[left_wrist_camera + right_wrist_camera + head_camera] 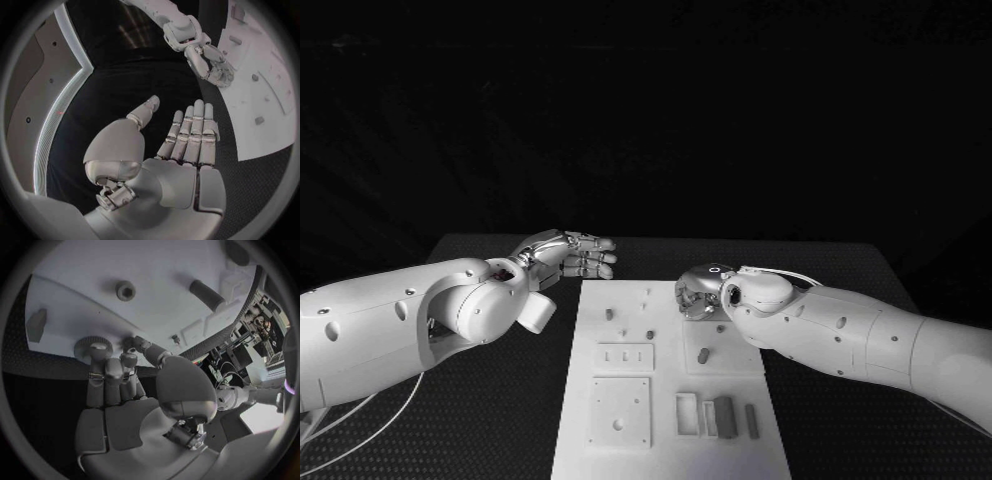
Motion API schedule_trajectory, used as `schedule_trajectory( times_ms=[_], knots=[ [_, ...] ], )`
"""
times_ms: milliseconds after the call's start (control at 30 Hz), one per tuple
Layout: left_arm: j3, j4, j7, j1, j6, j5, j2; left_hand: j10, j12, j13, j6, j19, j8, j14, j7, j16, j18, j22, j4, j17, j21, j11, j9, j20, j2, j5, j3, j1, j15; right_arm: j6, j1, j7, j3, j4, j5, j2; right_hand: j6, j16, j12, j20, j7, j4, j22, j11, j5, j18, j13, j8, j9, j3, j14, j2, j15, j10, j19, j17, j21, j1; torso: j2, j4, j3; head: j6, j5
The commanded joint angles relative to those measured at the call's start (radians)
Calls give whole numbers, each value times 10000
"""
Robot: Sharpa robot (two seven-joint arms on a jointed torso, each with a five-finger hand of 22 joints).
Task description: Assemble the parts on the task board
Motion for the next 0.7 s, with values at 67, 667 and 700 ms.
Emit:
schedule_trajectory(
  times_ms=[67, 667, 700],
  knots=[
    [11, 23, 84, 29, 130, 40, 6, -14, -69, -11, 30, 21, -21, 54, 586, -40, -58, -18, -10, 15, -51, 21, -8, -46, 12, -36, -66, -127, 15, -86, -70, -238, -43, 43, -393, -33, 1516, 76, 77, -43, -76, -74, 208, -280, 17, 305, -36, 116, 91, -11, 14, 124, -83, -129, 0, -29, 35, 37, 0, 10, -5, 25, -8],
    [11, -16, 51, 89, 84, 40, 3, -15, -78, -12, 10, 29, -30, 55, 593, -52, -71, -22, 0, 31, -65, 21, -14, -62, -8, -36, -88, -154, 12, -1192, -67, -310, -40, 203, -734, -41, 1763, 137, 88, -87, -196, -108, 197, -399, 15, 305, -176, 213, 313, -13, 93, 111, -200, 22, 88, -90, 62, 48, 3, -3, -12, 85, -19],
    [11, -18, 48, 97, 74, 40, 4, -15, -79, -12, 5, 30, -32, 55, 594, -53, -73, -23, 1, 33, -67, 21, -15, -63, -10, -36, -89, -155, 12, -1272, -67, -320, -40, 227, -788, -38, 1767, 138, 88, -88, -197, -107, 197, -400, 16, 305, -179, 214, 316, -13, 96, 107, -201, 26, 91, -92, 63, 47, 3, -8, -17, 88, -17]
  ],
)
